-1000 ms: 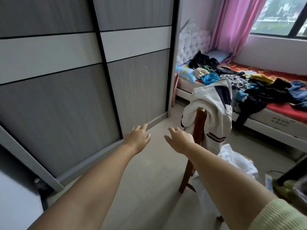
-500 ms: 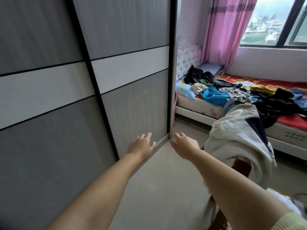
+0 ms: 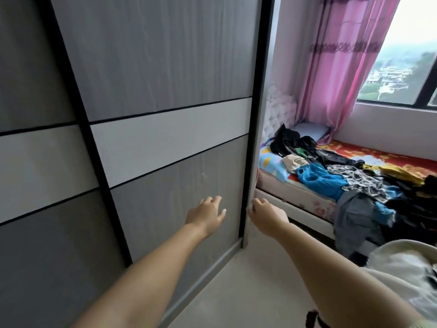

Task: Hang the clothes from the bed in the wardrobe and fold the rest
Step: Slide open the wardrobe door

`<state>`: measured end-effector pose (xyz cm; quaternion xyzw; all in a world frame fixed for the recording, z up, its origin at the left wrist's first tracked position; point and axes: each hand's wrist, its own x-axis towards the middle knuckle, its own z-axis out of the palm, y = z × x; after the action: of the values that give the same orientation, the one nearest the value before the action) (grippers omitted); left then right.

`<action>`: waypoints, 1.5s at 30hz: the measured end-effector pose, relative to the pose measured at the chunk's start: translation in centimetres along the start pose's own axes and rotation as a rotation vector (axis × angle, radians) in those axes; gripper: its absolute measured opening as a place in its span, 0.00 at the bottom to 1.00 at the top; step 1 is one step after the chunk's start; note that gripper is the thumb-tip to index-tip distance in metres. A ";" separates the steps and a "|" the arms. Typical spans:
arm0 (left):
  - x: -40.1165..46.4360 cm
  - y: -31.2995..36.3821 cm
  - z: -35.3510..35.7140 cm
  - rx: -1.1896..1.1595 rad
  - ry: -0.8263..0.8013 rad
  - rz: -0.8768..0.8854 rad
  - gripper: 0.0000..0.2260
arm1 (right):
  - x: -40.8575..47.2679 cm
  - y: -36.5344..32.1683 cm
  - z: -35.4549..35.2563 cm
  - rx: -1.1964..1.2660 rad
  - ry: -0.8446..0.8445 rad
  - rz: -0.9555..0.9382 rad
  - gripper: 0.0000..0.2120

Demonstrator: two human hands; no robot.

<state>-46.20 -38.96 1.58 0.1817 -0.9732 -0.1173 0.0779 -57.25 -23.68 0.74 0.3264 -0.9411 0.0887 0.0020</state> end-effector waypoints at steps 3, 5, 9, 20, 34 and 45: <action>7.1 -0.3 -0.7 -0.024 0.038 -0.040 0.20 | 7.5 1.1 -1.7 0.021 0.057 -0.003 0.18; 10.9 -0.6 -0.6 -0.032 0.025 -0.044 0.20 | 11.6 1.6 -2.2 0.022 0.037 -0.010 0.19; 18.5 -1.7 0.0 -0.012 0.017 -0.021 0.20 | 19.2 2.5 -1.8 0.047 0.050 -0.025 0.18; 42.1 0.2 -0.6 0.212 0.063 0.320 0.21 | 39.9 8.0 -1.3 0.273 0.101 0.131 0.17; 64.1 5.5 -0.5 1.137 0.035 0.614 0.18 | 58.4 13.3 3.6 0.902 -0.055 0.220 0.30; 68.7 8.1 2.1 1.374 -0.057 0.512 0.18 | 62.6 16.0 5.9 1.144 -0.092 0.192 0.27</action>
<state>-112.68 -56.73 9.18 -0.0468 -0.8410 0.5364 -0.0538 -116.00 -50.75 -3.90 0.1923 -0.7679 0.5687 -0.2236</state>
